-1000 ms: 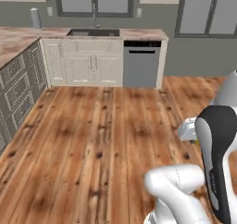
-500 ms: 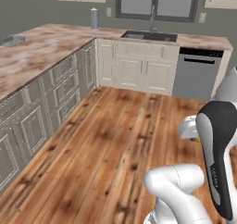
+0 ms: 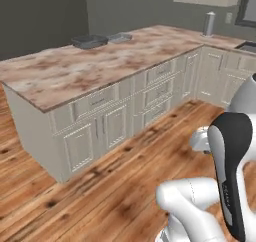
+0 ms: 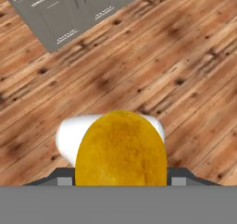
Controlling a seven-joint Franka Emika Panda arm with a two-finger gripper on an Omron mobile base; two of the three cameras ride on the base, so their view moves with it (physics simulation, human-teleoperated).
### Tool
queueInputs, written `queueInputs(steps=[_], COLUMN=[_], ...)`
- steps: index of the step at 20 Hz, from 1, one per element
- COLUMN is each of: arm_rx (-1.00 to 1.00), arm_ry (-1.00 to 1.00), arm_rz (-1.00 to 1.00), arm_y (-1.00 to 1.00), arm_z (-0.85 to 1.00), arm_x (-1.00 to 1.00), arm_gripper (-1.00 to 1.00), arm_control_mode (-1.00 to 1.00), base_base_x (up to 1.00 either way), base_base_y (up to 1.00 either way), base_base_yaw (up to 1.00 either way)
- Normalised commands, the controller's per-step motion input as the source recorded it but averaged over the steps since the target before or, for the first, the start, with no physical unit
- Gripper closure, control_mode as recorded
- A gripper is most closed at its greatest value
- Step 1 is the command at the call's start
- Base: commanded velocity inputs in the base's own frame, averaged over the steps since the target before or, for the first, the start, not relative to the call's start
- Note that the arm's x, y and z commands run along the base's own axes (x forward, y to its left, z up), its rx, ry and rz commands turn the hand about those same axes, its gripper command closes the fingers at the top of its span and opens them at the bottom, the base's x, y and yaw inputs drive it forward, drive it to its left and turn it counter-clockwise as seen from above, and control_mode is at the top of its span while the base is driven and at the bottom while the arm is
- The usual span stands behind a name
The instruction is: Place the cold items (mango and tomato) from the fridge in one tupperware on the dining counter. Place the warm items (kebab skewer and hot dog) in the stove area in another tupperware.
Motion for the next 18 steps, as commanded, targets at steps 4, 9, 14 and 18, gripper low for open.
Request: queueInputs(steps=[4, 9, 14, 18], arm_rx=[0.0, 0.0, 0.0, 0.0], arm_ry=[0.0, 0.0, 0.0, 0.0], arm_rz=[0.0, 0.0, 0.0, 0.0], arm_y=[0.0, 0.0, 0.0, 0.0], arm_z=[0.0, 0.0, 0.0, 0.0], arm_x=[0.0, 0.0, 0.0, 0.0], arm_gripper=[1.0, 1.0, 1.0, 1.0], arm_control_mode=[1.0, 1.0, 1.0, 1.0], base_base_x=[0.68, 0.96, 1.0, 1.0], base_base_y=[0.0, 0.11, 0.48, 0.83], base_base_yaw=[0.75, 0.61, 0.4, 0.23])
